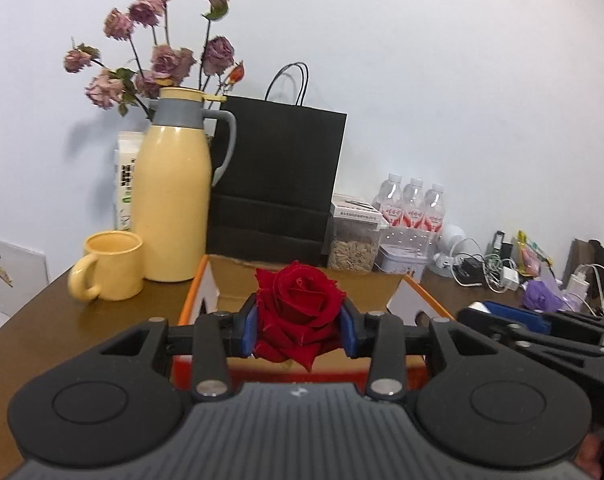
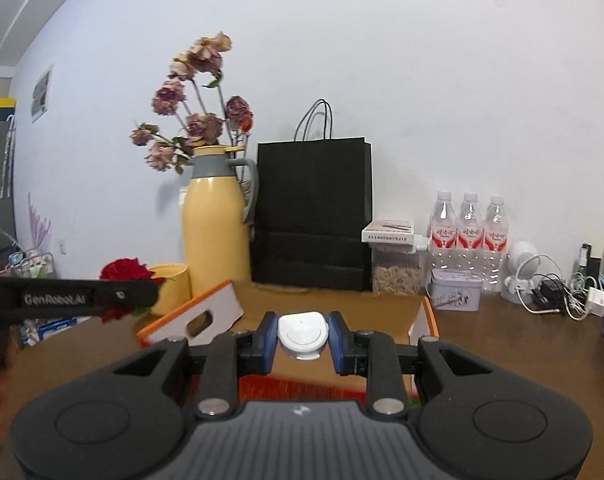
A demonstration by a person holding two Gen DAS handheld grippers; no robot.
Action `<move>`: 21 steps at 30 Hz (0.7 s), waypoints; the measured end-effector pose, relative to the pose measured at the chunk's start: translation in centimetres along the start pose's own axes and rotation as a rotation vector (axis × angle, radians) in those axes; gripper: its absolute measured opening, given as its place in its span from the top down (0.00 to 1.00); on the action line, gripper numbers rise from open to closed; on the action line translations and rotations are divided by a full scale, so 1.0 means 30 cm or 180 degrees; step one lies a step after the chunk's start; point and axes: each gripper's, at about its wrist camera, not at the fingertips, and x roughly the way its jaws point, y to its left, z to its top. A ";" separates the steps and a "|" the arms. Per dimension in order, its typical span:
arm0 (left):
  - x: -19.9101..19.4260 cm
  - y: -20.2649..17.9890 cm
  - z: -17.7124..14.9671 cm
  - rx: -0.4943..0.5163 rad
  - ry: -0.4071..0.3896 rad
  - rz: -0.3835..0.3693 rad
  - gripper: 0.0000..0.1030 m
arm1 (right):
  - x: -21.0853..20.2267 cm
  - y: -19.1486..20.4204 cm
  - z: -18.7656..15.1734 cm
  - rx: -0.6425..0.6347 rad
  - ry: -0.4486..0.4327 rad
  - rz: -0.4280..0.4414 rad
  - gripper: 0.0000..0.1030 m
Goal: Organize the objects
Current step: 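Grasp the red rose with the left tool while the right tool grasps the white lid, then lower the rose and lid into the cardboard box and open both tools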
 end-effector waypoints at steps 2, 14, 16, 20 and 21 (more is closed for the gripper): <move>0.077 -0.008 0.017 -0.0023 0.0067 0.0066 0.62 | 0.079 -0.014 0.023 0.0059 0.0042 -0.0049 0.75; 0.345 -0.013 -0.017 -0.0046 0.0356 0.0440 0.63 | 0.346 -0.090 0.000 0.0173 0.0447 -0.0351 0.75; 0.343 -0.020 -0.026 0.0008 0.0355 0.0405 0.60 | 0.355 -0.089 -0.010 0.0166 0.0528 -0.0351 0.75; 0.314 -0.032 -0.035 0.0061 0.0224 0.0395 0.21 | 0.350 -0.084 -0.016 0.0148 0.0584 -0.0351 0.56; 0.304 -0.029 -0.034 0.0040 0.0173 0.0405 0.08 | 0.346 -0.083 -0.016 0.0151 0.0578 -0.0384 0.33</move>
